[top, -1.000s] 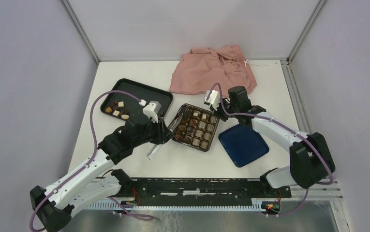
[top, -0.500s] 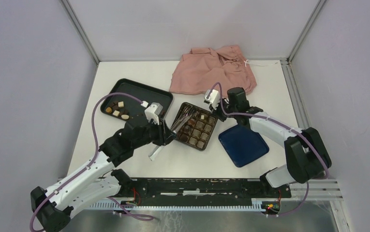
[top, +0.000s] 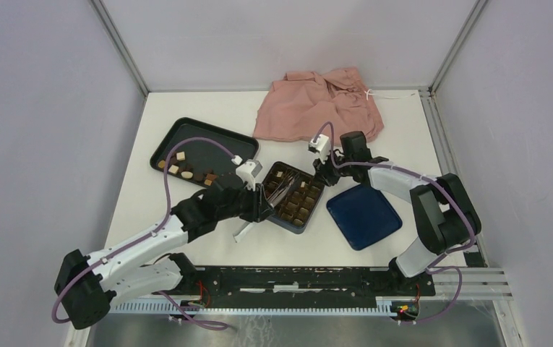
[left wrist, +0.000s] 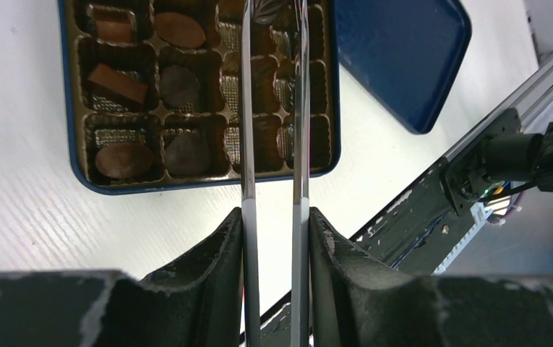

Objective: Pack the chocolate
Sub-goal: Place the fake chocolate in the packing box.

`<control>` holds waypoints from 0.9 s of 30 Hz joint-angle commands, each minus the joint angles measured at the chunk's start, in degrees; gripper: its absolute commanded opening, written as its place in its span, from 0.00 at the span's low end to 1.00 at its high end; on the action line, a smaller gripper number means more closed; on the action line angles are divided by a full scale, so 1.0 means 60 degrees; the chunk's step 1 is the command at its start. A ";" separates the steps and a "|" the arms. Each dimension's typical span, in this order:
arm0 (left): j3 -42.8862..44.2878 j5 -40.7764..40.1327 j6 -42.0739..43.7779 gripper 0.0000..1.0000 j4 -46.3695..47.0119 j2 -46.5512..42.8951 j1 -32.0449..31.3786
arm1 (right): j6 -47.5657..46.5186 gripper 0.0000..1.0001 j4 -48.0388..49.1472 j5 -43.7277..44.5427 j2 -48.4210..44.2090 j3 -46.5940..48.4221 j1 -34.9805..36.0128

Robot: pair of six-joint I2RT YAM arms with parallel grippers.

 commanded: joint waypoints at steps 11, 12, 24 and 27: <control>0.0345 -0.1084 0.0108 0.08 0.0468 0.0901 -0.0791 | -0.0331 0.57 -0.0084 -0.1170 -0.0694 0.0609 -0.0496; 0.0369 -0.1149 0.0117 0.09 0.0467 0.0975 -0.0807 | -0.0331 0.58 -0.0092 -0.1213 -0.0752 0.0602 -0.0565; 0.0828 -0.1667 0.0096 0.36 0.0323 0.1491 -0.1150 | -0.0302 0.62 -0.0089 -0.1497 -0.1179 0.0551 -0.0853; 0.0884 -0.1686 0.0067 0.38 0.0316 0.1532 -0.1176 | -0.0317 0.62 -0.0118 -0.1512 -0.1222 0.0564 -0.0860</control>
